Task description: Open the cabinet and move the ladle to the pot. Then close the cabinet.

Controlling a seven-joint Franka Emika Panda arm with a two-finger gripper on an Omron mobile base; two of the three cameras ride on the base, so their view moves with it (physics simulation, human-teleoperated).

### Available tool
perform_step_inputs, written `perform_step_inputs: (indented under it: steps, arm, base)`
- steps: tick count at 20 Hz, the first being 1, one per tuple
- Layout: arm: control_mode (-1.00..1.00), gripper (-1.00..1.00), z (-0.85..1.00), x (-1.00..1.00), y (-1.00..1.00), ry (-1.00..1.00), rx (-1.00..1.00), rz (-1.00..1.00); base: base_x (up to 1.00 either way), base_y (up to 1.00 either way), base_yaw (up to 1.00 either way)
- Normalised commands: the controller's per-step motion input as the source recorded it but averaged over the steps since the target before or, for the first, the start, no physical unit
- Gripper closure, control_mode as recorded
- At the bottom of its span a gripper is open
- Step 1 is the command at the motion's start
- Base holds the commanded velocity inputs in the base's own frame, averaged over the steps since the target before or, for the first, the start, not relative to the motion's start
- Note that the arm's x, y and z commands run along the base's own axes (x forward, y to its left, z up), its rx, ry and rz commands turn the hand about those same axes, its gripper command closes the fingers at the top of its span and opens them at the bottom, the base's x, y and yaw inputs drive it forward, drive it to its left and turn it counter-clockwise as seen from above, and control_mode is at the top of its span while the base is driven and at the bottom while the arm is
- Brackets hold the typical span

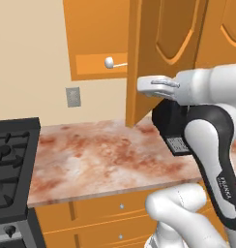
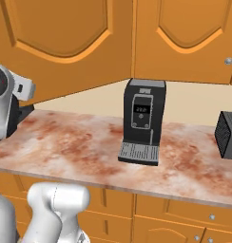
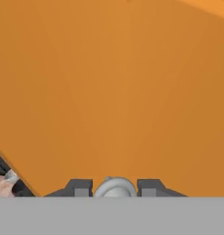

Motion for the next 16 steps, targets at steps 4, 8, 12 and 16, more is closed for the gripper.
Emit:
perform_step_inputs:
  steps: [4,8,12,16]
  arm:
    - [-1.00,1.00,0.00,-0.51,-0.39,0.00,0.00,0.05]
    - [-1.00,1.00,0.00,-0.28,-0.27,0.00,0.00,0.07]
    - [-1.00,1.00,0.00,-0.26,-0.31,0.00,0.00,0.07]
    - [-1.00,1.00,0.00,-0.25,-0.33,0.00,0.00,0.07]
  base:
    - [0.00,0.00,0.00]
    - [0.00,0.00,0.00]
    - [0.00,0.00,0.00]
    - [0.00,0.00,0.00]
